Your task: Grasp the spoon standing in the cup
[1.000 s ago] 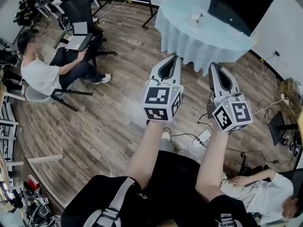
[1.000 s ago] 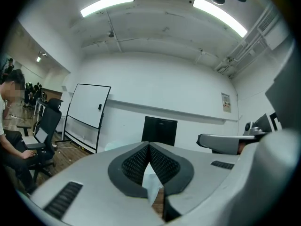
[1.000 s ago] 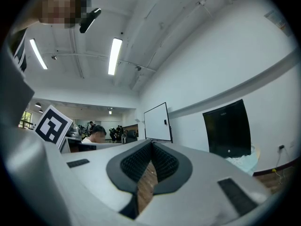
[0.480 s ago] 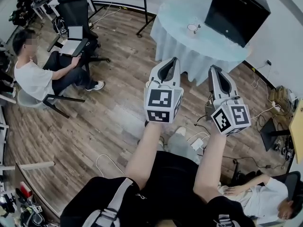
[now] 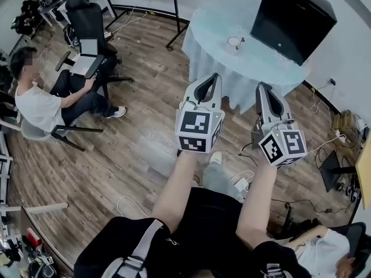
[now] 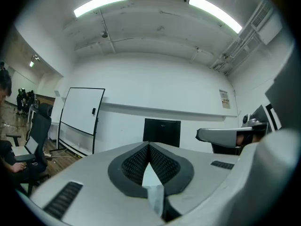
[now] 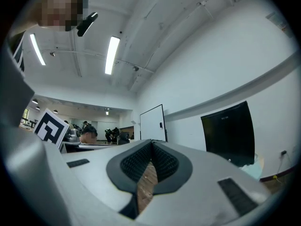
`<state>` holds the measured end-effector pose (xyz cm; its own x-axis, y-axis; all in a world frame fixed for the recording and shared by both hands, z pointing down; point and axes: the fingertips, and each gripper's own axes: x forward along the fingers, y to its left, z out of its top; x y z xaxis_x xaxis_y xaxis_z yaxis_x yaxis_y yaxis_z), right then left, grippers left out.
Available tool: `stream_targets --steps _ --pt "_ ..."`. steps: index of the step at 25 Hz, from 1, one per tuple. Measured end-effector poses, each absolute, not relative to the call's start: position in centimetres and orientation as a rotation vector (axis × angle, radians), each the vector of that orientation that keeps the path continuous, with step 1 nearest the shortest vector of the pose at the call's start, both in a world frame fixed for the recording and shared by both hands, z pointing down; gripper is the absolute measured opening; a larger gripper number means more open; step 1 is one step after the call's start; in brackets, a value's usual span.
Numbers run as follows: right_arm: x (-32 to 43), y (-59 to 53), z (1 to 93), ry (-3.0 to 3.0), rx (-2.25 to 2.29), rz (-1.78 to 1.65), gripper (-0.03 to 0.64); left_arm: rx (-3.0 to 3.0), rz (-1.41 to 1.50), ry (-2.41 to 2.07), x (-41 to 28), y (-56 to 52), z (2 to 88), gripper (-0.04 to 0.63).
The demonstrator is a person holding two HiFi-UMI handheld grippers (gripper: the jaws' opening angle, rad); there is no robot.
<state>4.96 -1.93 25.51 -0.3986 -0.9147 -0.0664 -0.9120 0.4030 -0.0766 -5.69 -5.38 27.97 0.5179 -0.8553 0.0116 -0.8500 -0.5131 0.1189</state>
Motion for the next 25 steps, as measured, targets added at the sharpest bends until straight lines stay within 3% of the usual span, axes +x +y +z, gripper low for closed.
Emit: stream_targets --steps 17,25 --pt "13.5 -16.4 29.3 2.531 -1.621 -0.208 0.002 2.633 0.111 -1.564 2.1 -18.1 30.8 0.002" --pt "15.0 -18.9 26.0 2.562 -1.548 -0.076 0.002 2.607 -0.002 -1.636 3.0 -20.6 28.4 0.002"
